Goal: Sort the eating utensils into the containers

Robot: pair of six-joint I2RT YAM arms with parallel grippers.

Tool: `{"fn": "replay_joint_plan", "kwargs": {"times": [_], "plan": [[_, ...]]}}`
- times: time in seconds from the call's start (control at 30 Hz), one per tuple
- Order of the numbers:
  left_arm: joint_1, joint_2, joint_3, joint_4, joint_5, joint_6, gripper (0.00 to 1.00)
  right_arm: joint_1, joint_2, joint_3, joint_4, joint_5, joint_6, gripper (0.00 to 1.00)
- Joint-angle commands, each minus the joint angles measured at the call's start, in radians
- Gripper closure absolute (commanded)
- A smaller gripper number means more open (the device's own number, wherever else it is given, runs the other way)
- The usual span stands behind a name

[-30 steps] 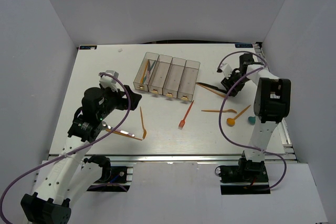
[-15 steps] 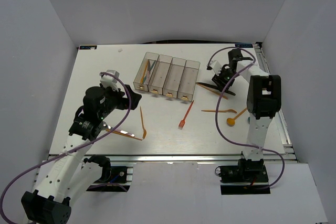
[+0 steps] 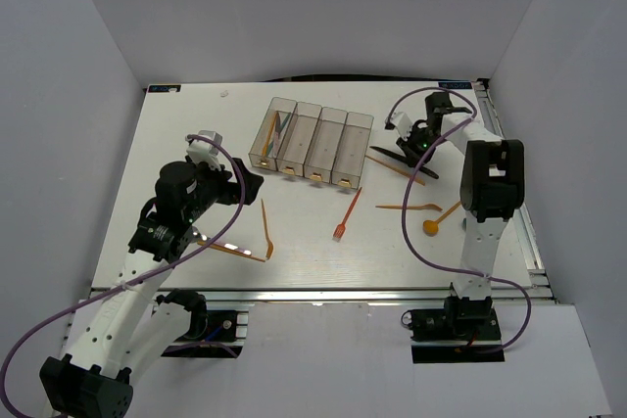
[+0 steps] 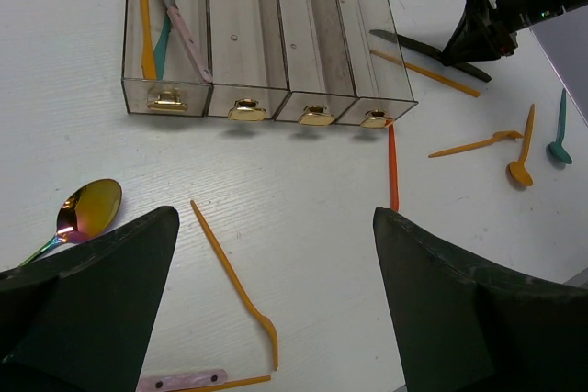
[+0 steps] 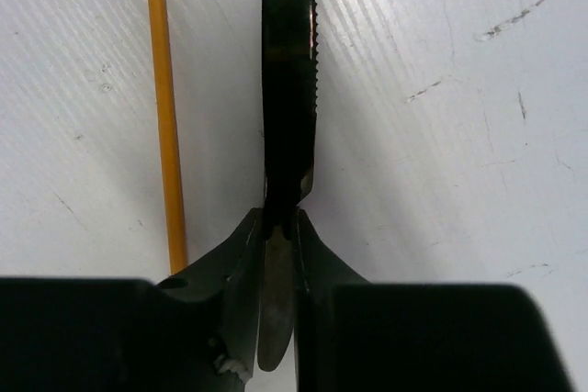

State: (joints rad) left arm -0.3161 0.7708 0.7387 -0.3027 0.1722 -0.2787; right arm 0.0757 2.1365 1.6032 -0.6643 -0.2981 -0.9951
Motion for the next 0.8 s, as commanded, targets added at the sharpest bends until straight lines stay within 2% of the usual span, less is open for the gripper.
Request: {"fn": "replay_joint_plan", "kwargs": {"times": [0.0, 0.2, 0.4, 0.5, 0.53, 0.63, 0.7, 0.77], "plan": [[0.005, -0.010, -0.009, 0.014, 0.007, 0.004, 0.02, -0.046, 0.042, -0.042, 0.034, 0.028, 0.007, 0.85], [0.006, -0.005, -0.013, 0.033, 0.065, -0.004, 0.02, -0.119, -0.006, -0.060, 0.035, -0.009, 0.023, 0.99], [0.005, 0.042, -0.028, 0.129, 0.306, -0.091, 0.03, -0.143, -0.108, -0.075, 0.052, -0.076, 0.078, 1.00], [0.005, 0.097, -0.041, 0.226, 0.407, -0.190, 0.10, -0.143, -0.176, -0.086, 0.060, -0.130, 0.122, 1.00], [0.005, 0.111, -0.047, 0.287, 0.426, -0.274, 0.13, -0.143, -0.209, -0.089, 0.061, -0.144, 0.134, 1.00], [0.005, 0.174, -0.051, 0.453, 0.484, -0.397, 0.20, -0.143, -0.294, -0.126, 0.090, -0.216, 0.200, 1.00], [-0.001, 0.227, -0.048, 0.534, 0.477, -0.488, 0.24, -0.139, -0.343, -0.166, 0.132, -0.293, 0.275, 1.00], [-0.034, 0.301, 0.013, 0.545, 0.399, -0.525, 0.24, -0.123, -0.442, -0.202, 0.166, -0.370, 0.344, 1.00]]}}
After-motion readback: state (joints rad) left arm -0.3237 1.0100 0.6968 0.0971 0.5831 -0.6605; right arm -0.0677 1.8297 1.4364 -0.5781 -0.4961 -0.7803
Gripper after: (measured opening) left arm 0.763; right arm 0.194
